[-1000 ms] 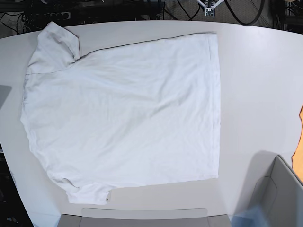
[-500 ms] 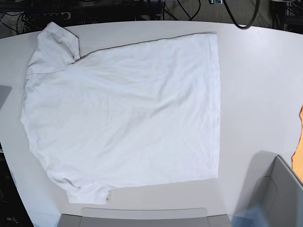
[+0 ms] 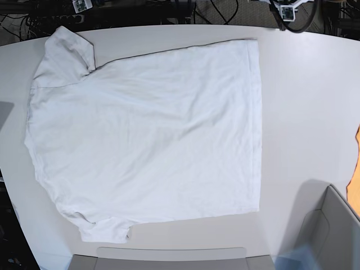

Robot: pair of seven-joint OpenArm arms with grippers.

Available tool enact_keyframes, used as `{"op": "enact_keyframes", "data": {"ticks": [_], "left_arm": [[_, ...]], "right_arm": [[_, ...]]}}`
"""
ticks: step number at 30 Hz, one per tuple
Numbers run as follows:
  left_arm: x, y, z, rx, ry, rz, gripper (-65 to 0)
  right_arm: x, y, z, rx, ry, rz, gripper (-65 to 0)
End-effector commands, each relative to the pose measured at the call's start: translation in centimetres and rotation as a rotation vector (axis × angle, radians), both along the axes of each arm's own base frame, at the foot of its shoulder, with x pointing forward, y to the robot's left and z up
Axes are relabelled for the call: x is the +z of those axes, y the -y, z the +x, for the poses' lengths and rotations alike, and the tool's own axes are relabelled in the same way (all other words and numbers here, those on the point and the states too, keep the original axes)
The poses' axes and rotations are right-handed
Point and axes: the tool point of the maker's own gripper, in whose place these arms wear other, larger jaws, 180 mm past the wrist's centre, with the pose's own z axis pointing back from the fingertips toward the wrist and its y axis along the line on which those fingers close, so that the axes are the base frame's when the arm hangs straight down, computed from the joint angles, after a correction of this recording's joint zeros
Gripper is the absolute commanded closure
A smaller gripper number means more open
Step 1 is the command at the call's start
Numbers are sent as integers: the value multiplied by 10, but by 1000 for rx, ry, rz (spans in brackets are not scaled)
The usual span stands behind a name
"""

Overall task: Fold the T-shirt properly
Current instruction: 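Grasp the shirt edge with both grippers at each shoulder corner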

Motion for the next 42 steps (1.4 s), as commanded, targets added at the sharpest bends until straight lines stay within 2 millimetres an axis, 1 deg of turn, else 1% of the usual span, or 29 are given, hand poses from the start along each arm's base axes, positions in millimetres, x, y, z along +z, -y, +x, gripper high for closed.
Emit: {"op": "enact_keyframes", "data": {"ticks": [1, 3, 5, 6, 8, 10, 12, 14, 15, 16, 18, 21, 23, 25, 27, 30, 32, 33, 34, 36, 38, 40, 42], "left_arm": [[13, -2, 4, 1, 28, 14, -1], [26, 0, 18, -4, 58, 15, -1], [44, 5, 42, -12, 125, 12, 0], [52, 6, 53, -15, 157, 13, 0], [68, 9, 73, -20, 215, 11, 0], [75, 10, 88, -23, 260, 11, 0], [84, 10, 110, -25, 322, 11, 0], [94, 11, 127, -22, 379, 9, 0], [97, 14, 134, -26, 401, 3, 0], [99, 23, 142, -41, 422, -19, 0], [101, 38, 151, -69, 446, -53, 0], [101, 54, 156, -98, 456, -91, -7], [100, 59, 156, -109, 450, -101, -34], [100, 60, 156, -110, 450, -102, -86], [99, 60, 155, -109, 445, -100, -128], [94, 59, 154, -104, 420, -102, -133], [88, 58, 153, -96, 383, -107, -133], [86, 58, 152, -93, 372, -108, -133], [86, 58, 152, -93, 369, -108, -133], [86, 58, 152, -93, 369, -108, -133], [85, 58, 152, -92, 366, -109, -133], [85, 58, 152, -92, 366, -109, -133], [85, 58, 152, -91, 362, -109, -133]], "right_arm": [[20, -4, 15, 8, 71, 14, 0], [46, -9, 37, 19, 156, 23, 0], [55, -4, 47, 17, 199, 7, 0], [55, -1, 52, 21, 207, -3, 0], [55, 3, 69, 24, 228, -23, 0], [50, 5, 75, 10, 204, -37, 0], [48, 6, 86, 2, 200, -46, 0], [47, 2, 94, -26, 203, -34, 0], [47, 1, 100, -41, 208, -30, 0], [46, 1, 106, -45, 204, -34, 0], [44, 5, 114, -45, 179, -53, 0], [38, 10, 119, -41, 117, -84, -12], [37, 15, 123, -31, 87, -103, -56], [37, 17, 125, -51, 60, -70, -122], [48, 29, 132, -125, 59, 9, -192], [70, 41, 145, -219, 68, 174, -255], [91, 51, 154, -280, 93, 286, -271], [102, 60, 157, -311, 110, 323, -272], [109, 68, 157, -332, 118, 335, -272], [117, 86, 155, -369, 129, 312, -271], [116, 100, 149, -401, 114, 288, -271], [105, 108, 131, -421, 62, 281, -271], [94, 122, 116, -461, 38, 282, -271]]}}
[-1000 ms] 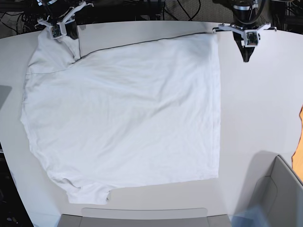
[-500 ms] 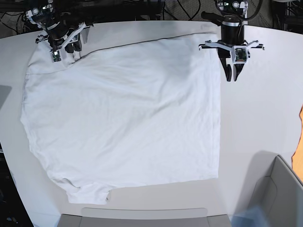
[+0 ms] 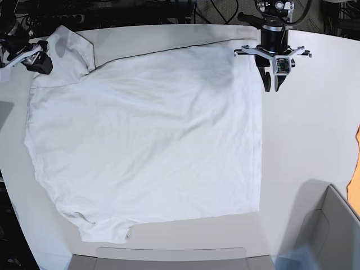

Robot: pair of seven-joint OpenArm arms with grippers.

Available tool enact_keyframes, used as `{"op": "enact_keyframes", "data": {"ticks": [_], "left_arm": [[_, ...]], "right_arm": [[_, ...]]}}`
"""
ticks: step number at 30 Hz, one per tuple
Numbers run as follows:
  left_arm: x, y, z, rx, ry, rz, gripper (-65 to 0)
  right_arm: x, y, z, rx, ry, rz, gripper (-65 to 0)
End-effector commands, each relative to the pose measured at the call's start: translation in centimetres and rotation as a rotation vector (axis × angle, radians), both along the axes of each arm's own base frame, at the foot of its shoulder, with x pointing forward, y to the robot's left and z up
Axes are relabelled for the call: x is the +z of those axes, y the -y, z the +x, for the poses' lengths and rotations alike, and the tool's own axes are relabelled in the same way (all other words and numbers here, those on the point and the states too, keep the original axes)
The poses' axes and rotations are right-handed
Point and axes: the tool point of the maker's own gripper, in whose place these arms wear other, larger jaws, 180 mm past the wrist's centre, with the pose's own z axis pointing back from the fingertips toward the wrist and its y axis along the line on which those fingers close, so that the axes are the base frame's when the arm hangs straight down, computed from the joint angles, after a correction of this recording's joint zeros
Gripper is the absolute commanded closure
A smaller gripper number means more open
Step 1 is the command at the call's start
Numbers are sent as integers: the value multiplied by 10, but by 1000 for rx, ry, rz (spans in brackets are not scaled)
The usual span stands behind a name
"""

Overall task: Fold the T-shirt properly
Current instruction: 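Grasp the shirt edge with both grippers at each shoulder corner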

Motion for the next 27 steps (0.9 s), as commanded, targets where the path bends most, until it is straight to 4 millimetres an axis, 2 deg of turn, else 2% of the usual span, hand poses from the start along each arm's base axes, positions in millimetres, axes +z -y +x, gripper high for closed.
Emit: {"op": "enact_keyframes", "data": {"ticks": [1, 4, 8, 12, 19, 21, 24, 27], "left_arm": [[11, -1, 2, -2, 39, 13, -133], [10, -1, 2, -2, 38, 13, -133], [10, -1, 2, -1, 36, 13, -133], [13, -1, 8, -1, 55, 12, -133], [13, -3, 17, 10, 42, 10, -133], [11, -4, 17, 13, 30, 7, -133], [1, -5, 12, 24, -27, -12, -136], [-17, -2, 1, 74, -122, -187, -166]], "right_arm": [[0, 10, -7, -14, -9, -3, -271], [-23, 33, -34, -97, -82, 33, -271], [-50, 46, -55, -131, -146, 81, -268], [-58, 50, -47, -141, -132, 98, -254], [-87, 39, -19, -84, -183, 58, -249], [-95, 32, -18, -72, -201, 79, -249], [-107, 25, -23, -64, -233, 107, -249], [-110, 25, -25, -66, -242, 113, -249]]}}
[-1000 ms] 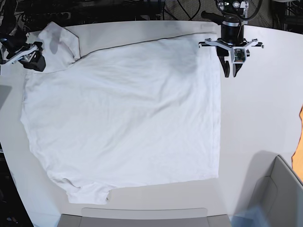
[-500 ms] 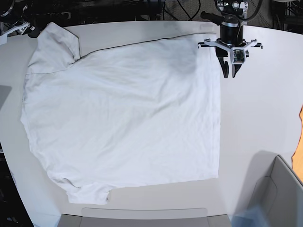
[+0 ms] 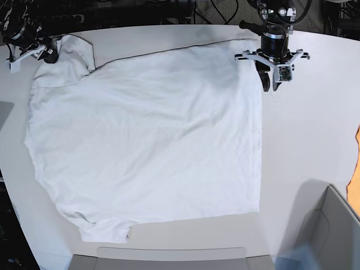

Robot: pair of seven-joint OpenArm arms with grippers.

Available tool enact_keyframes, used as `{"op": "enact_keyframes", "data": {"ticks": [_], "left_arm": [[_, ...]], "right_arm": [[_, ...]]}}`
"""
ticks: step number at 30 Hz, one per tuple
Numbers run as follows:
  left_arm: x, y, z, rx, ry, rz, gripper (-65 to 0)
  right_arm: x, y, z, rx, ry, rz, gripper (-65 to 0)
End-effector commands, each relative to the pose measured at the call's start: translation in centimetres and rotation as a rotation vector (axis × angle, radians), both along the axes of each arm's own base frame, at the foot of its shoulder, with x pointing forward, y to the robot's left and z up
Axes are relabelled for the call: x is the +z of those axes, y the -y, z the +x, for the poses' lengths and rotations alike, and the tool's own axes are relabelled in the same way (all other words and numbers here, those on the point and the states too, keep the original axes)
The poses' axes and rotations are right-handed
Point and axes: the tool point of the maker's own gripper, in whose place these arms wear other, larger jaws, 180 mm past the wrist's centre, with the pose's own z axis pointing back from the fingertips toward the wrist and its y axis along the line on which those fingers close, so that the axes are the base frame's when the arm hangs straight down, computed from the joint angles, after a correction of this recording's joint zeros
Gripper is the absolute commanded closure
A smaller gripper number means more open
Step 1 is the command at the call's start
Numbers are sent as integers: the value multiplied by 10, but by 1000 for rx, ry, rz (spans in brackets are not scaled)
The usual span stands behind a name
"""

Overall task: Fold the T-shirt properly
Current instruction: 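Grasp the shirt edge with both grippers at each shoulder corner, then lift the shoulder edge with both grippers and fold it over the shirt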

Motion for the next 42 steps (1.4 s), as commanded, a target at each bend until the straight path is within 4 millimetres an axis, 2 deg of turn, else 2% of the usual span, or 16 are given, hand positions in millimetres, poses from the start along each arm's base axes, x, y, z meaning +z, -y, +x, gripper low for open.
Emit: {"op": "enact_keyframes", "data": {"ticks": [1, 4, 8, 13, 19, 23, 25, 27, 32, 37, 40, 42], "left_arm": [[6, -10, -1, 47, 15, -51, -184], [-6, -27, -21, 182, -51, -288, -204], [-3, -47, -28, 208, -100, -397, -204], [-24, -34, -49, 164, -270, -510, -204], [-39, -19, -59, 122, -302, -630, -204], [-73, -28, -81, 176, -383, -657, -204], [-81, -30, -80, 192, -392, -668, -204], [-81, -28, -79, 190, -392, -675, -204], [-76, -5, -81, 127, -408, -695, -204], [-82, 35, -84, 38, -458, -738, -204], [-92, 36, -88, 51, -481, -747, -181], [-97, 34, -83, 61, -480, -750, -131]], "right_arm": [[-8, 0, -14, 26, -76, -13, -249], [-8, -1, -14, 32, -76, -16, -249], [-7, 1, -15, 30, -77, -18, -249], [-6, 1, -12, 33, -73, -21, -249], [-7, -2, -11, 45, -74, -16, -249], [-8, -4, -11, 52, -77, -14, -249], [-8, -4, -11, 51, -78, -13, -249], [-8, -5, -10, 54, -76, -14, -249], [-7, -5, -6, 54, -66, -13, -249], [-6, -6, 0, 55, -54, -11, -249], [-4, -6, 2, 57, -48, -13, -234], [-4, -12, 9, 78, -38, -9, -169]]}}
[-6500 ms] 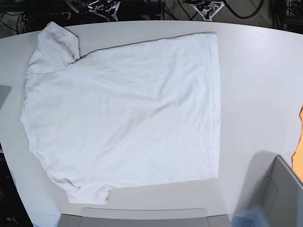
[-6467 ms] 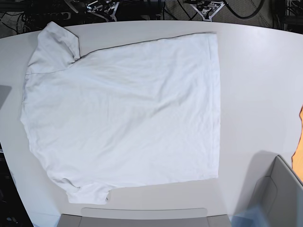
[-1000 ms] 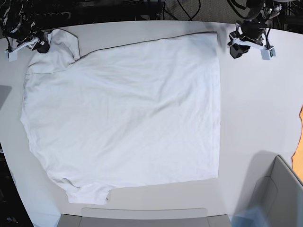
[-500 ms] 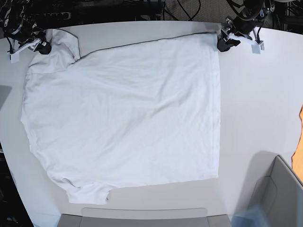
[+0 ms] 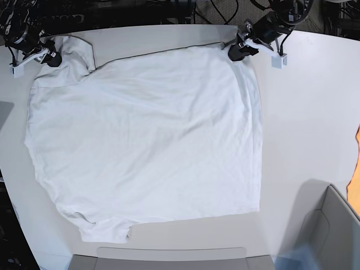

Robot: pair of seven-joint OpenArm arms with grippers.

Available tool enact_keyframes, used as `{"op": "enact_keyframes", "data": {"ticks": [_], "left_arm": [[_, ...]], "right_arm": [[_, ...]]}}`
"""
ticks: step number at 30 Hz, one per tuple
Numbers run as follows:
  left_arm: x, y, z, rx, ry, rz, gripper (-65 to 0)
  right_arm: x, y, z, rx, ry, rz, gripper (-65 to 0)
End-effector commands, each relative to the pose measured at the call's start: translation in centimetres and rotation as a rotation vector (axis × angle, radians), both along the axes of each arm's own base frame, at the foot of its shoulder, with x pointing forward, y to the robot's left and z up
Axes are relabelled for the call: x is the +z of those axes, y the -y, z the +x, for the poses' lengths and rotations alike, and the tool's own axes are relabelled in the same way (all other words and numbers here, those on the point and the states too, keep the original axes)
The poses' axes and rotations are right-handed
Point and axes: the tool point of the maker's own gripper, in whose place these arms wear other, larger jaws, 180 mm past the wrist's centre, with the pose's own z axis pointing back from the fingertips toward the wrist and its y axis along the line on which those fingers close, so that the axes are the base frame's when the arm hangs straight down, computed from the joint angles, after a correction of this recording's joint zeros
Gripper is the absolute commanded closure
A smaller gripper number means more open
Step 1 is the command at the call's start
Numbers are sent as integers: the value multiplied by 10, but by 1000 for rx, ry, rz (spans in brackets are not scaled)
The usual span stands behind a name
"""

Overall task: Fold the T-shirt properly
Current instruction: 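Lift the shoulder edge with both grippers and fold it over the shirt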

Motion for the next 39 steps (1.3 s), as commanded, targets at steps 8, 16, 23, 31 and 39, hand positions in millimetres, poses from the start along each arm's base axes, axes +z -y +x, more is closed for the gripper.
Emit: {"op": "enact_keyframes", "data": {"ticks": [8, 16, 23, 31, 39], "left_arm": [[-2, -43, -1, 66, -25, 109, 0], [41, -78, 2, 106, 64, 215, 0], [58, -75, 17, 93, 124, 226, 0], [77, -76, 71, 127, 208, 203, 0], [68, -90, 113, 233, 185, 153, 0]], "right_arm": [[30, -8, 16, 103, 49, -85, 0], [89, -16, 7, 149, 165, -228, 0], [102, -18, 5, 143, 192, -258, 0], [115, -3, 45, 162, 240, -405, 0], [110, -15, 89, 226, 253, -480, 0]]}}
